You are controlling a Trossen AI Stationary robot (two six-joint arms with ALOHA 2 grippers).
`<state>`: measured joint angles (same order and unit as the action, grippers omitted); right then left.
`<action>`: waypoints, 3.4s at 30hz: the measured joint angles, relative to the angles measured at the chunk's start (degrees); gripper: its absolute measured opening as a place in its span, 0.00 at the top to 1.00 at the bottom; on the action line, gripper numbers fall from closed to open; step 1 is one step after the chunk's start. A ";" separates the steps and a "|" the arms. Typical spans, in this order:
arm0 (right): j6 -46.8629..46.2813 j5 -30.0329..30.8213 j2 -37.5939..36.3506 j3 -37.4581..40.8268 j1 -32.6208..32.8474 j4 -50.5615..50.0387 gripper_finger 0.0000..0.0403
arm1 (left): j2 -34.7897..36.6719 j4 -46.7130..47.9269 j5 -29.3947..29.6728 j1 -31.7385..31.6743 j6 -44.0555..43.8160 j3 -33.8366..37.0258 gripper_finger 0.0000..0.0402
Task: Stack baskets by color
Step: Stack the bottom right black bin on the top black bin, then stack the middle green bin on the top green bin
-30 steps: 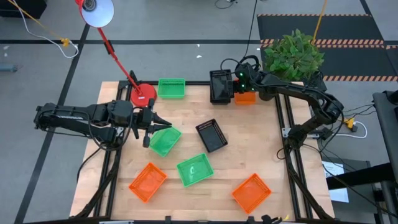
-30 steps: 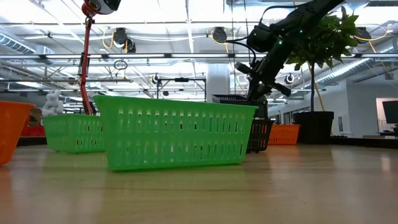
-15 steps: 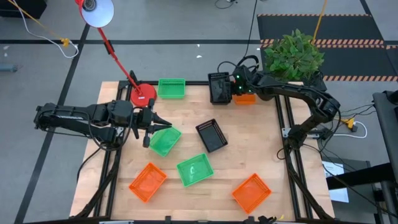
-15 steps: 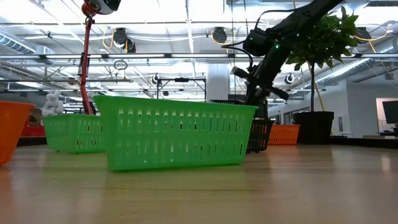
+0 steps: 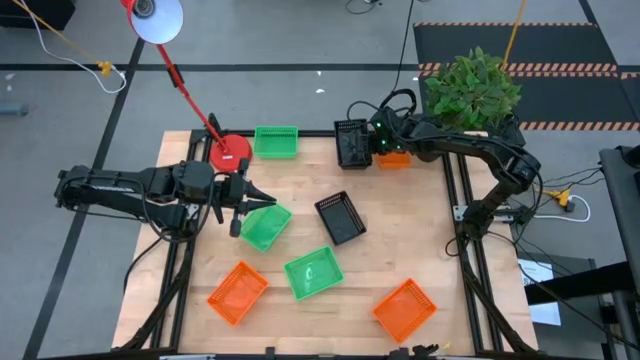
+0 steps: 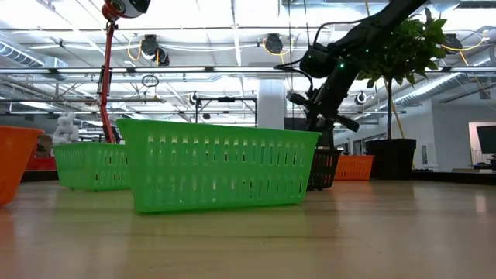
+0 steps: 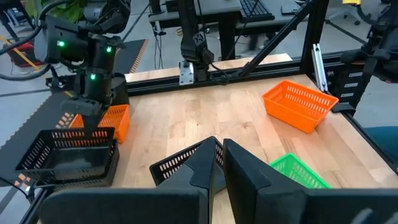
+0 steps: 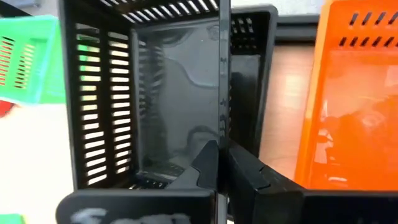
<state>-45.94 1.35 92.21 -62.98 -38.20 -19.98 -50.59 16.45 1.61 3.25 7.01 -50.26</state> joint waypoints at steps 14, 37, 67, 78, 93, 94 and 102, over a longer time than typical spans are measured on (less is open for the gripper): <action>-0.14 0.35 2.88 0.00 -0.27 2.81 0.88 | 0.00 0.00 0.00 0.00 0.02 0.00 0.91; 38.45 0.05 -3.54 -0.02 13.24 1.98 0.90 | -0.12 -0.24 0.05 0.00 1.62 0.00 0.91; 37.62 1.75 11.99 0.00 12.26 13.17 1.00 | -5.90 -4.63 0.47 -0.02 6.34 0.00 0.91; 37.62 1.29 11.93 -0.02 11.32 14.61 1.00 | -5.92 -4.68 0.47 -0.07 7.74 0.00 0.91; 36.26 1.53 -1.85 -0.02 18.93 2.86 1.00 | -5.92 -4.68 0.48 -0.07 6.63 0.00 0.91; 36.23 1.56 -3.19 -0.02 20.10 1.44 1.00 | -5.92 -4.68 0.50 -0.07 6.03 0.00 0.91; 36.44 1.81 -12.54 -0.02 32.80 -10.70 1.00 | -5.63 -4.40 0.52 -0.07 -0.02 0.00 0.91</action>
<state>-9.50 3.16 79.67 -63.00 -5.40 -30.68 -56.22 12.05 2.13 3.18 6.98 -50.26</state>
